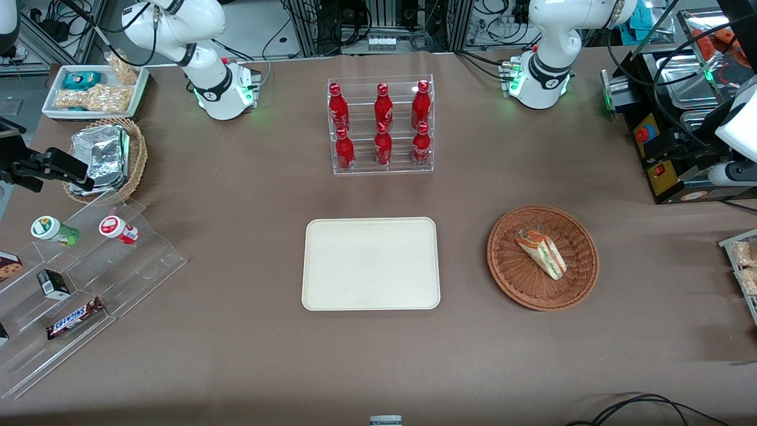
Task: Place sandwich from basket to tray
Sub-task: 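Move the left gripper over the wrapped sandwich in the wicker basket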
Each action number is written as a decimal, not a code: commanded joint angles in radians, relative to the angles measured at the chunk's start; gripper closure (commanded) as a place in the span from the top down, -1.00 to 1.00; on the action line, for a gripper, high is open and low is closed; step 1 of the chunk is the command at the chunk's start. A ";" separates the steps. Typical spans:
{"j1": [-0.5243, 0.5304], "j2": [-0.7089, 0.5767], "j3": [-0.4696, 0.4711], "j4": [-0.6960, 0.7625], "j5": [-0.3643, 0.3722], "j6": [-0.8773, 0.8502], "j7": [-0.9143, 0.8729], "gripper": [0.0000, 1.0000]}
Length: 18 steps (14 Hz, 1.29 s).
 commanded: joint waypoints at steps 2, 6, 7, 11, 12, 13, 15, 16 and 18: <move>-0.001 0.006 -0.010 -0.010 0.015 -0.015 -0.012 1.00; -0.041 0.039 -0.024 -0.098 0.054 0.054 -0.024 1.00; -0.061 0.045 -0.025 -0.144 0.088 0.089 -0.061 1.00; -0.136 0.045 -0.028 -0.395 0.104 0.342 -0.314 1.00; -0.136 0.044 -0.028 -0.467 0.104 0.449 -0.332 1.00; -0.138 0.042 -0.028 -0.532 0.102 0.550 -0.340 1.00; -0.138 0.047 -0.030 -0.631 0.102 0.720 -0.496 1.00; -0.148 0.059 -0.030 -0.662 0.102 0.788 -0.603 1.00; -0.153 0.091 -0.028 -0.675 0.101 0.861 -0.815 1.00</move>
